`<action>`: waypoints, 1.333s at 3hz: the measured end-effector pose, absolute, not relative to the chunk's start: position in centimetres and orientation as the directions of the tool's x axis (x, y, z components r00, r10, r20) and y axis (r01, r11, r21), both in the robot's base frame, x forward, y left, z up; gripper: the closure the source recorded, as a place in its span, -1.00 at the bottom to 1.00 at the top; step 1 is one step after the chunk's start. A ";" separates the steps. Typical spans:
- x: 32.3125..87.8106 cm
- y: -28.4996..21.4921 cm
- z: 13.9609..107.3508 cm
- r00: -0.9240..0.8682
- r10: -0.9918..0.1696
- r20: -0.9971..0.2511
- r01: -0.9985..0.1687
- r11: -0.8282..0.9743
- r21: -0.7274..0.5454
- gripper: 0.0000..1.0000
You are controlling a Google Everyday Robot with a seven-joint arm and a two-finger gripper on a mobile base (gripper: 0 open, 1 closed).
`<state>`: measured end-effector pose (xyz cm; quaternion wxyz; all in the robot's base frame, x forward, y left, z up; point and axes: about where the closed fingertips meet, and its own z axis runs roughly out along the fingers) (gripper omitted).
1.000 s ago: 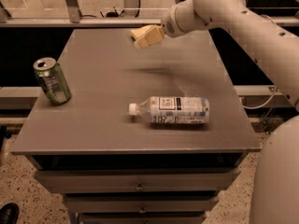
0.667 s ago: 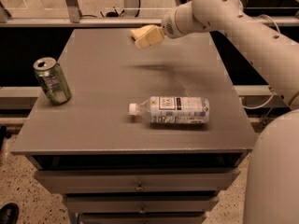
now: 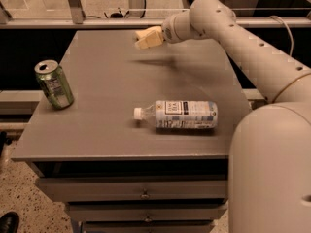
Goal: Move sponge near blue plastic bottle
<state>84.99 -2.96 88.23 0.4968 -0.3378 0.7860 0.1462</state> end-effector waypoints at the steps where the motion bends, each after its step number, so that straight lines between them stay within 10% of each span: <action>1: 87.4 -2.1 86.9 -0.286 -0.363 -0.887 -0.669 0.738 -0.087 -1.00; 4: 93.4 -2.5 84.5 -0.283 -0.296 -0.912 -0.589 0.804 -0.078 -0.72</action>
Offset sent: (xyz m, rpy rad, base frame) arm 0.0802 -0.0029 -0.0320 0.0632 -0.0232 -0.1088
